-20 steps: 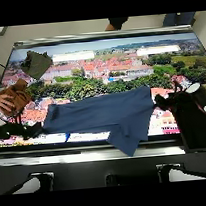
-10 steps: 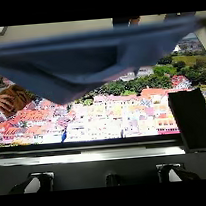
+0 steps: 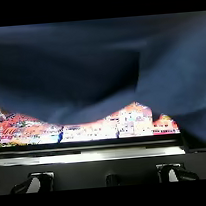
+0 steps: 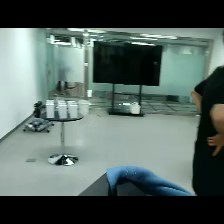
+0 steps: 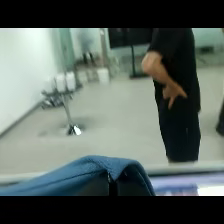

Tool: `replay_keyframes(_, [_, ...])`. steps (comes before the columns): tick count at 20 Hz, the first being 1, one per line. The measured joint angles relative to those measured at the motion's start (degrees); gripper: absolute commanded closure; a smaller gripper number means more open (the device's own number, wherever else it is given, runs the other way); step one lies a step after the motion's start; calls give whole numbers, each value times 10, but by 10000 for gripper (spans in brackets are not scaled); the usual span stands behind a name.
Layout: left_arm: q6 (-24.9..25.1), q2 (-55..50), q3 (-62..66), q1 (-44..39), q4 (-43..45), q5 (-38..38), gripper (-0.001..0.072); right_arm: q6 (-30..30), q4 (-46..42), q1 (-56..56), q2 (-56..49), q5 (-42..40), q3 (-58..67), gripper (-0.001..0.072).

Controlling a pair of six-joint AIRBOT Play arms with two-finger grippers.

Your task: Fold the shirts.

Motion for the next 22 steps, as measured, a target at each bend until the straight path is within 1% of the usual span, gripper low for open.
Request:
replay_keyframes(2, [-3, 5, -26, 0, 11, -12, 679, 21, -25, 0, -2, 77, 2, 670])
replay_keyframes(3, [-5, 5, -54, 0, 16, -24, 679, 28, -32, 0, -11, 132, 0, 671])
replay_keyframes(5, [-1, 5, -131, 0, 19, -48, 679, 37, -41, 0, -34, 254, -22, 673])
replay_keyframes(7, [18, 7, -227, 0, 6, -60, 680, 46, -43, 0, -39, 329, -77, 673])
replay_keyframes(9, [38, 7, -326, -1, -7, -62, 680, 57, -43, 0, -34, 372, -156, 673])
replay_keyframes(11, [58, 2, -416, -4, -16, -52, 679, 64, -47, 0, -33, 387, -244, 673])
replay_keyframes(13, [73, -19, -483, -14, -21, -19, 679, 67, -47, 0, -46, 361, -312, 673])
replay_keyframes(15, [85, -63, -520, -29, -24, 22, 679, 69, -46, 0, -90, 295, -357, 672])
replay_keyframes(17, [90, -127, -533, -48, -27, 76, 679, 69, -29, 1, -159, 205, -379, 672])
replay_keyframes(20, [96, -241, -517, -80, -26, 154, 678, 45, 38, 1, -283, 59, -394, 670])
replay_keyframes(22, [97, -313, -493, -99, -26, 191, 677, 24, 107, 1, -360, -34, -398, 669])
